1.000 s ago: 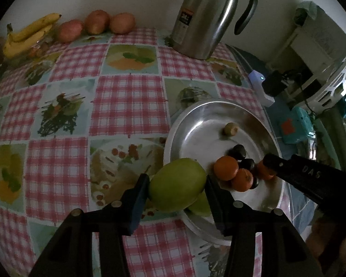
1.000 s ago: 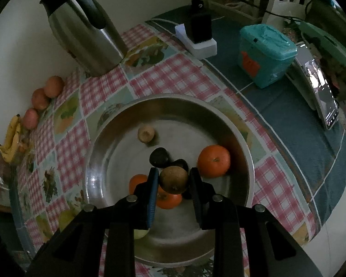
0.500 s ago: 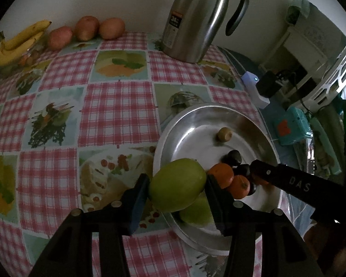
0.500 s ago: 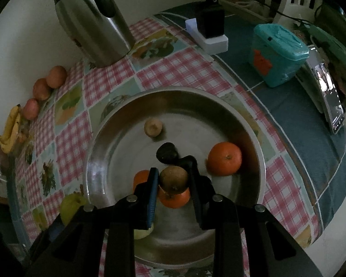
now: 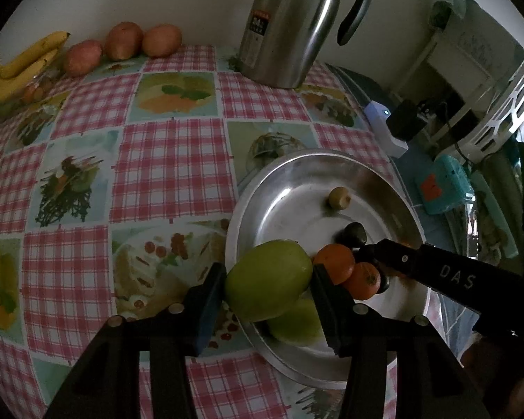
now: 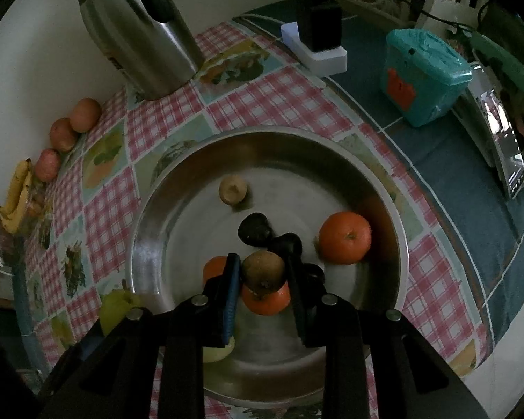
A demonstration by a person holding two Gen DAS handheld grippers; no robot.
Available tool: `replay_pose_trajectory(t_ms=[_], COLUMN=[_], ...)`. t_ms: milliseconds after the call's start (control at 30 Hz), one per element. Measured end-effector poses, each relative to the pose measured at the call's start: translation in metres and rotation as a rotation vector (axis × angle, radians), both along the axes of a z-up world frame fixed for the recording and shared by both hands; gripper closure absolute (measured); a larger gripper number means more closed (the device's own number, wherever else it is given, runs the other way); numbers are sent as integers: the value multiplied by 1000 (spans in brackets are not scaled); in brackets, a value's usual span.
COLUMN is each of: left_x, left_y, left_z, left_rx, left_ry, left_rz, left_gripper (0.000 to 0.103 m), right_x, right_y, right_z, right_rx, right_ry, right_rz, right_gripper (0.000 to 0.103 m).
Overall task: Organize fruits
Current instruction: 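Open the left tool to drop the pear while the right tool drops the brown fruit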
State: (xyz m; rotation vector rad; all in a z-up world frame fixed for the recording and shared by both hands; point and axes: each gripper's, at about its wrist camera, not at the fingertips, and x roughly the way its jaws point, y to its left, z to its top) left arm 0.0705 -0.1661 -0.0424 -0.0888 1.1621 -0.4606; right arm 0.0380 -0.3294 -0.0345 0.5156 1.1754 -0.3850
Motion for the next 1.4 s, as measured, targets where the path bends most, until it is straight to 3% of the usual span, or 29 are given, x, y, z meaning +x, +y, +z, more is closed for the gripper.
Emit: replay_pose_trajectory(t_ms=[433, 600, 667, 800, 900, 1100, 1167, 1300, 1400], left_x=[-2, 2, 5, 8, 7, 3, 1, -7, -11], left_y=[-1, 12, 22, 43, 58, 78, 83, 96, 98], left_z=[5, 2, 0, 0, 1, 5, 6, 12, 17], left_rx=[7, 38, 49, 85, 104, 142, 161, 161, 176], left_ry=[-15, 21, 36, 19, 2, -9, -16, -22, -31], left_rz=[-8, 57, 100, 185, 227, 265, 270, 295, 302], left_gripper=[44, 36, 32, 3, 0, 0, 0, 0, 0], right_x=[1, 1, 1, 1, 0, -1, -1, -5, -9], right_y=[2, 4, 4, 6, 8, 18, 22, 33, 41], right_z=[0, 4, 4, 3, 2, 5, 6, 5, 4], right_rx=[-3, -31, -36, -39, -38, -61, -64, -75, -109], right_ry=[-2, -8, -9, -2, -3, -22, -24, -22, -11], right_rz=[15, 31, 34, 46, 57, 85, 95, 131, 157], right_gripper=[74, 74, 74, 74, 74, 48, 33, 30, 20])
